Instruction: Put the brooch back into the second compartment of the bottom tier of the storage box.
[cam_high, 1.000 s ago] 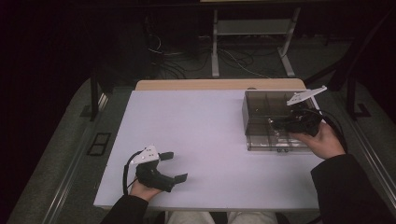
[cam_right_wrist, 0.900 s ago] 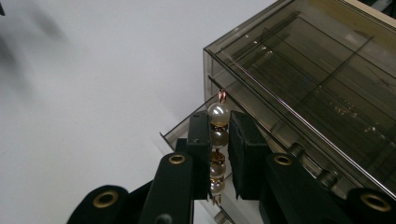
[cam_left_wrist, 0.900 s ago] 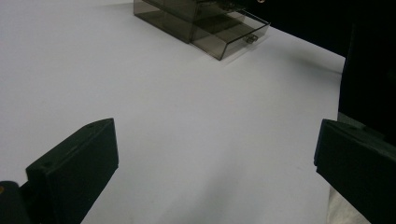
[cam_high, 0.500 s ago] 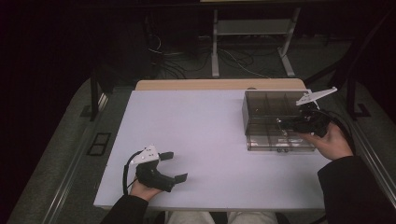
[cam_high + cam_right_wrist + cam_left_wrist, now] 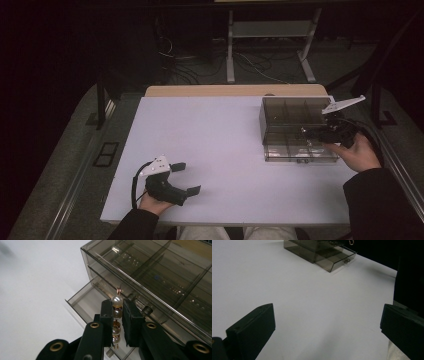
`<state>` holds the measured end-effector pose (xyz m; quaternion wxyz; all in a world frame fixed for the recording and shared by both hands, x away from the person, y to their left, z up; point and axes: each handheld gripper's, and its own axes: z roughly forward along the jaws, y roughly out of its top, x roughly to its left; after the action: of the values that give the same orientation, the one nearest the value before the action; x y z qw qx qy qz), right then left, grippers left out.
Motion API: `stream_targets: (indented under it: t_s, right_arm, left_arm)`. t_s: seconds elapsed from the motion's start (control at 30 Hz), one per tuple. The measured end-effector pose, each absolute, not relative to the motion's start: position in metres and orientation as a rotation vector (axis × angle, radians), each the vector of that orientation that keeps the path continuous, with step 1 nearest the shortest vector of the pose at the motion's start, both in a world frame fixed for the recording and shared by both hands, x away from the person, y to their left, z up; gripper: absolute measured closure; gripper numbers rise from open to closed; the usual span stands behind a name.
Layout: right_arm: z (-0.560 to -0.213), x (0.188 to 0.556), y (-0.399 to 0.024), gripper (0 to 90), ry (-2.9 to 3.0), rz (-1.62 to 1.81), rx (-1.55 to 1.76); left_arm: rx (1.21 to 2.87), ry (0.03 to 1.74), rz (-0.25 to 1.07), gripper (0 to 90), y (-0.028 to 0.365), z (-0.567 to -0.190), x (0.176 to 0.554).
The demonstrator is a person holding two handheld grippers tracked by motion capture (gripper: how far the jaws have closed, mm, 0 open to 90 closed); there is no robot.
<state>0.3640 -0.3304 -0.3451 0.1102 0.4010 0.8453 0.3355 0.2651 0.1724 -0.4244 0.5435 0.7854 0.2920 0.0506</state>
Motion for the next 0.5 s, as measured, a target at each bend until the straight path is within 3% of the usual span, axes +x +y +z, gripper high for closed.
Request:
stream_targets:
  t_s: [0.5]
  right_arm:
    - [-0.361,0.367,-0.336,78.5,2.499,0.955,1.196]
  left_arm:
    - [1.866,0.692,0.120,0.0,0.172,-0.425,0.265]
